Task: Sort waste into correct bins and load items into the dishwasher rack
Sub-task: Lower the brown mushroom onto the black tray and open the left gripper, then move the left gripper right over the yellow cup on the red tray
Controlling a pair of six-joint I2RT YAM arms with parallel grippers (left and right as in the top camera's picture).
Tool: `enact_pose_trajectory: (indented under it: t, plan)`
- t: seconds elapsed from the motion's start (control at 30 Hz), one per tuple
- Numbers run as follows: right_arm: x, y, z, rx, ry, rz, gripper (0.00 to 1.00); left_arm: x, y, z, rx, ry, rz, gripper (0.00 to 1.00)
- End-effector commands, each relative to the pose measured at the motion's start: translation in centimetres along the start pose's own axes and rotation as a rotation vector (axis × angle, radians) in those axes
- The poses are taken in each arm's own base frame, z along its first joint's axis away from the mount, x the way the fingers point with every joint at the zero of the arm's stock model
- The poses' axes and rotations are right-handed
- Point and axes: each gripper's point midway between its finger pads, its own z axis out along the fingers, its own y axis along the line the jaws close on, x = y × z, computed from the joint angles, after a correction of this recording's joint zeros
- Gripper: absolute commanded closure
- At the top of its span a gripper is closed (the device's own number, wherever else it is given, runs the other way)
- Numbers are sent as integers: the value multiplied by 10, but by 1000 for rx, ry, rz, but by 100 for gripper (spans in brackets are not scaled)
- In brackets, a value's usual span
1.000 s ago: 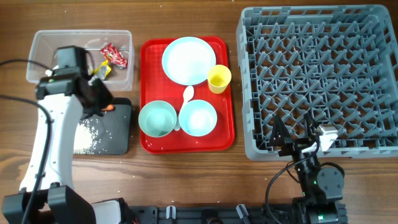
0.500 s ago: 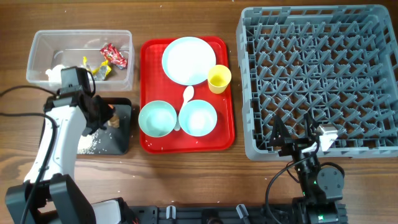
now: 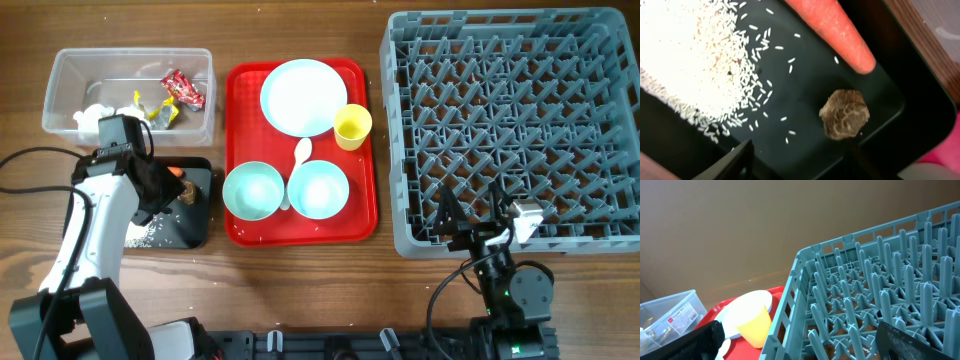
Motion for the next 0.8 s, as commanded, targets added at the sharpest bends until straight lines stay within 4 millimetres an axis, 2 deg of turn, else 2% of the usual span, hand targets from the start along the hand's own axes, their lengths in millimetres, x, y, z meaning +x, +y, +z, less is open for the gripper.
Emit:
enact_pose_trajectory:
  t: [0.0, 0.1, 0.23, 0.37, 0.57, 0.63, 0.67, 0.77]
  plan:
    - [-2, 0, 0, 4, -10, -8, 0, -23, -18, -33, 94, -71, -17, 36]
    - [-2, 0, 0, 4, -10, -8, 0, -30, -28, -54, 154, -102, -17, 24]
    - [-2, 0, 0, 4, -10, -8, 0, -37, -31, -73, 181, -138, -19, 20]
    - [-2, 0, 0, 4, -10, -8, 0, -36, -37, -85, 224, -152, -12, 21]
    - [-2, 0, 0, 4, -10, -8, 0, -30, -49, -90, 249, -157, 51, 22]
    - [-2, 0, 0, 4, -10, -8, 0, -25, -58, -91, 273, -148, 76, 24]
    - [-2, 0, 0, 4, -10, -8, 0, -19, -74, -94, 317, -141, 113, 26]
    - [-2, 0, 0, 4, -10, -8, 0, -6, -99, -100, 369, -146, 189, 28]
